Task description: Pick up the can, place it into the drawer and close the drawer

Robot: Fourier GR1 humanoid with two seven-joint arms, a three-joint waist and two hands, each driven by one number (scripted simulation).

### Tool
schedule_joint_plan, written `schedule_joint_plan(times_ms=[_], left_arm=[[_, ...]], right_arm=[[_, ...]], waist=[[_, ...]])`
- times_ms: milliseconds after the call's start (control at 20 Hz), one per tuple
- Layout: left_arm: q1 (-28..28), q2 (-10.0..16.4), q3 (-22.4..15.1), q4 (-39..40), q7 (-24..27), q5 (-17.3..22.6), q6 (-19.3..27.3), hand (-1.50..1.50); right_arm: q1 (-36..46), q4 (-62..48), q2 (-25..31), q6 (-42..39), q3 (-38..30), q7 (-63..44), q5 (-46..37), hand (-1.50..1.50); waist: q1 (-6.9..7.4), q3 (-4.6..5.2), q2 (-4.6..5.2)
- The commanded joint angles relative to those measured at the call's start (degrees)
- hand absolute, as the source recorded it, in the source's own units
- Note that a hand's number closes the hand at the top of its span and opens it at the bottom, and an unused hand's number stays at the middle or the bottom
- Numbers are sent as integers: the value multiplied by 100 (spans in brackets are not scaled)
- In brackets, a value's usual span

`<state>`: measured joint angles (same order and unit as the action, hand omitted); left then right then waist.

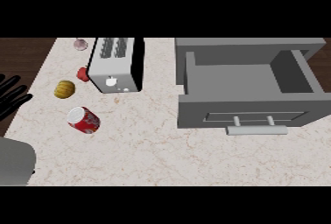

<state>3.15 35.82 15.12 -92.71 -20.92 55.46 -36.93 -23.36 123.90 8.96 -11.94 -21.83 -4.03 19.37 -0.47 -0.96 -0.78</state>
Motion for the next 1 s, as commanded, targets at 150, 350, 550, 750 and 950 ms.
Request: schedule_joint_plan(times_ms=[150,350,550,750,950], left_arm=[[485,-191,-12,871,-102,-298,180,-150],[669,-132,9,1263,-256,-346,-30,-150],[600,-653,-69,1309,256,-1115,-63,-150],[1219,-1018,-341,2061,765,-2185,140,-150],[1155,-1005,-183,2551,1237,-2546,-104,-150]], right_arm=[[-293,271,80,-315,-389,-128,433,-150],[-372,264,-269,-315,-272,9,200,-150],[-48,-271,-58,-624,-555,87,260,-150],[-12,-347,-73,-769,-693,138,265,-150],[50,-612,71,-1002,-1142,179,517,-150]], waist=[[-72,101,85],[-43,99,82],[15,97,78],[-17,98,88],[1,97,82]])
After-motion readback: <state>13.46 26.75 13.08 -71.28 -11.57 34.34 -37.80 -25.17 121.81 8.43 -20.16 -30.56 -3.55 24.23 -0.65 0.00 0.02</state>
